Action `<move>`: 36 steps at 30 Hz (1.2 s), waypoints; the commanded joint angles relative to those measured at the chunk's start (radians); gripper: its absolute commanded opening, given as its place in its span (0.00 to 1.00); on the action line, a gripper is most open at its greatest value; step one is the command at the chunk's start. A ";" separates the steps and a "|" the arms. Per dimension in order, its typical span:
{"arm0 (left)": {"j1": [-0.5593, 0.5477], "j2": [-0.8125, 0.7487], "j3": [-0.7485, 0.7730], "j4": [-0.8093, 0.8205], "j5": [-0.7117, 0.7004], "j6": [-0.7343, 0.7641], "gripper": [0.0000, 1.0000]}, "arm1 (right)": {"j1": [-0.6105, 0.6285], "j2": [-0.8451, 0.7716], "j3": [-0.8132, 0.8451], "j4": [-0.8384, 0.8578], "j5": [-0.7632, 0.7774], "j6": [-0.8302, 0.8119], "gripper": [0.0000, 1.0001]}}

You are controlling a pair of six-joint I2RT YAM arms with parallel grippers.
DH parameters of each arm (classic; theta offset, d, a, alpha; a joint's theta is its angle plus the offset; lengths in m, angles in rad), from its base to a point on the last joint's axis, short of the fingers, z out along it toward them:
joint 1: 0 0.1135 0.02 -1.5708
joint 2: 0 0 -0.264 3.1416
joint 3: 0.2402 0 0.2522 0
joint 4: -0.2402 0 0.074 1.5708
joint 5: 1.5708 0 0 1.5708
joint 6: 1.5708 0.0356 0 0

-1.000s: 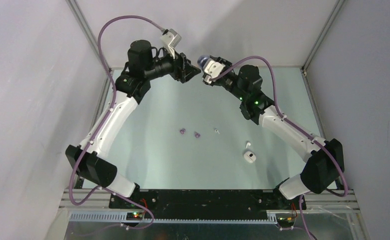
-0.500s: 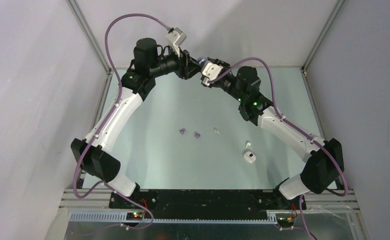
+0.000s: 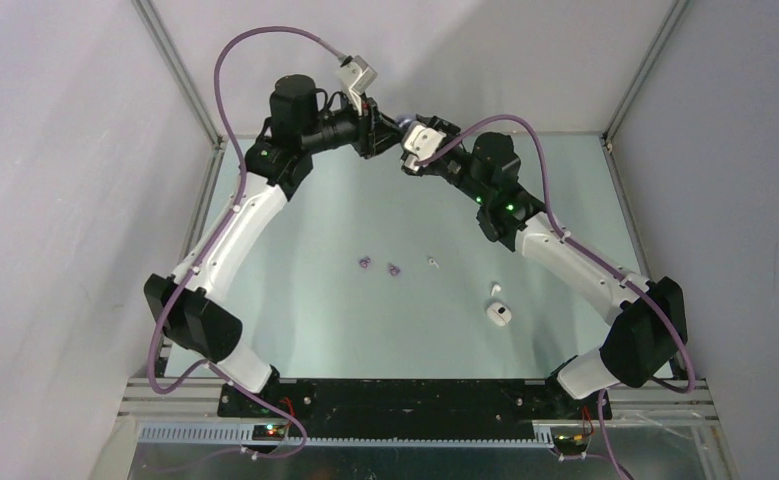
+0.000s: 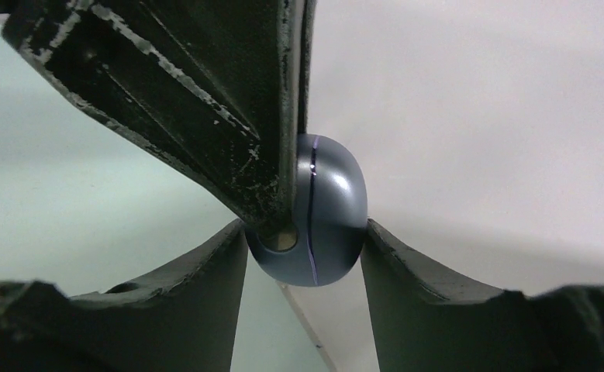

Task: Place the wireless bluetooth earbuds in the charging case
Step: Pick up the charging case at the center of the board.

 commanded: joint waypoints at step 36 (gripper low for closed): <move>0.128 -0.138 -0.262 -0.048 0.483 0.727 0.00 | -0.154 0.246 0.571 -0.865 -0.742 0.290 0.61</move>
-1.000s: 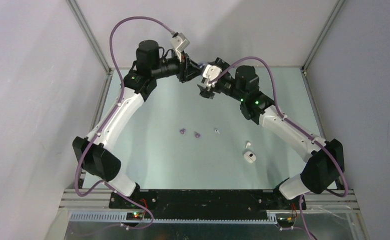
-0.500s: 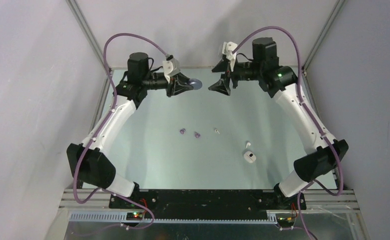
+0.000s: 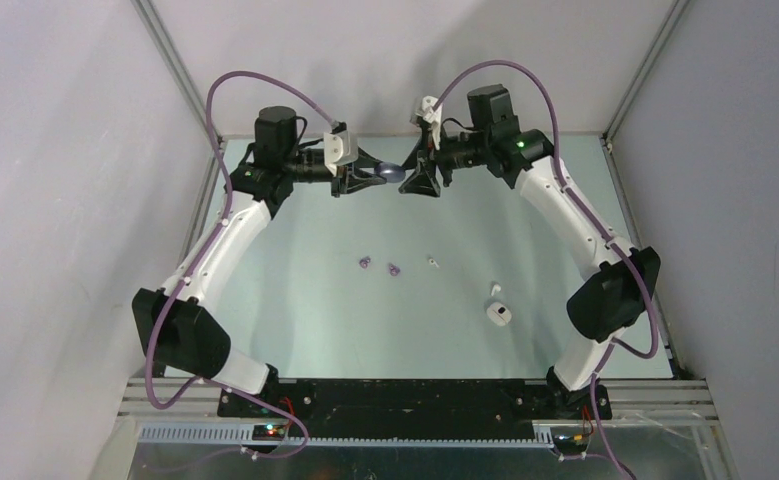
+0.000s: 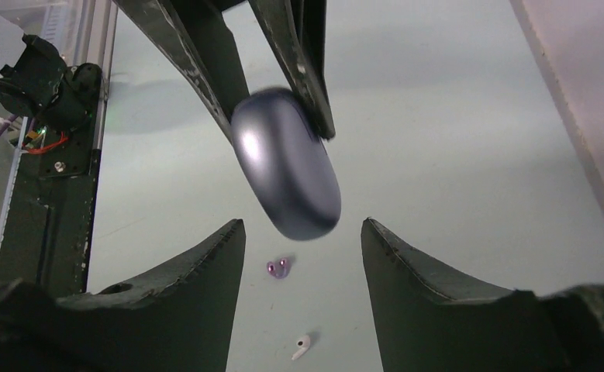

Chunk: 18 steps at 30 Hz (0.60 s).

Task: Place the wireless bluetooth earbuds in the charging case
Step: Pick up the charging case at the center of the board, then open the charging case.

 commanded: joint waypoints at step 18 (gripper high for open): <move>-0.002 -0.002 -0.016 0.082 -0.037 -0.112 0.43 | 0.043 -0.054 0.028 0.087 0.081 -0.027 0.20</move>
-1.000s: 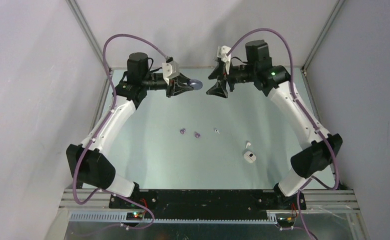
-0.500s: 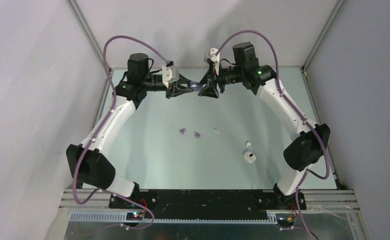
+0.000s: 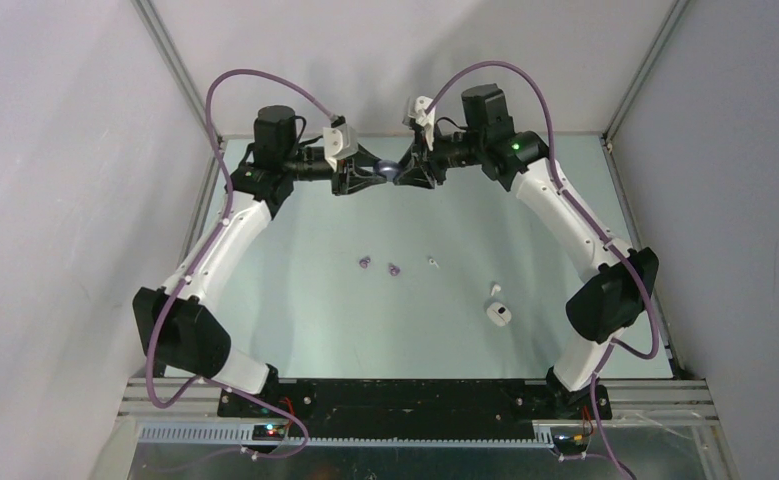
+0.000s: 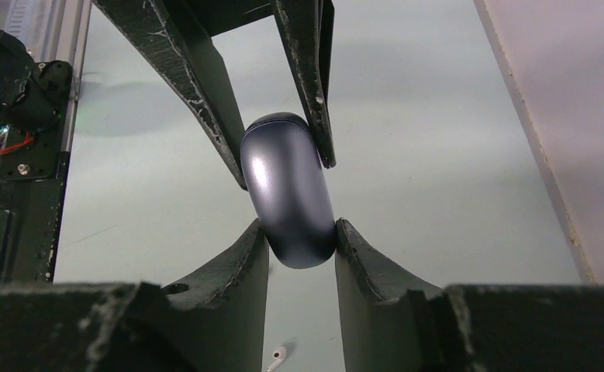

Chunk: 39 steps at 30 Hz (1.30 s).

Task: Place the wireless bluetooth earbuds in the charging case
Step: Open the charging case.

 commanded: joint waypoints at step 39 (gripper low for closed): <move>-0.005 0.074 0.033 0.037 0.011 -0.057 0.00 | 0.013 -0.043 0.004 0.077 0.121 0.096 0.49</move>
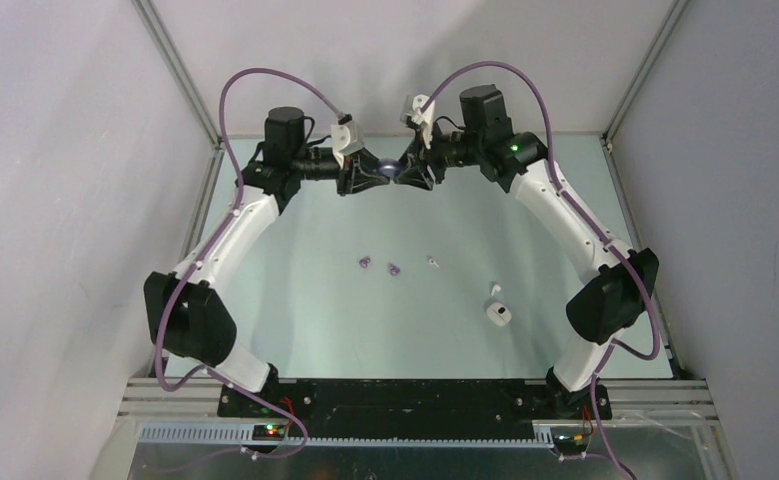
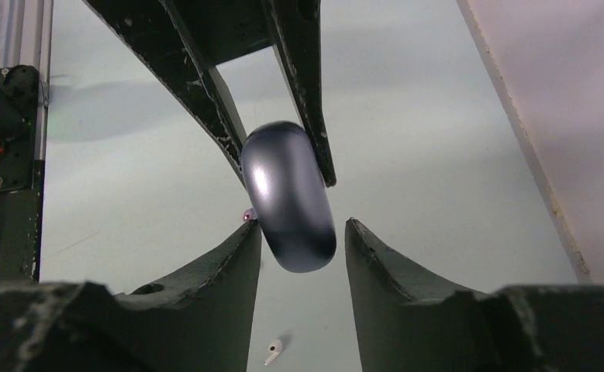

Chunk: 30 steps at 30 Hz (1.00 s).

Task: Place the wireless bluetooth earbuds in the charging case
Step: Open the charging case, then pick up the earbud from the center of the board.

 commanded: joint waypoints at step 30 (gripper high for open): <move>0.030 0.009 -0.094 0.651 0.045 -0.646 0.00 | -0.168 -0.182 -0.004 0.052 0.003 0.266 0.63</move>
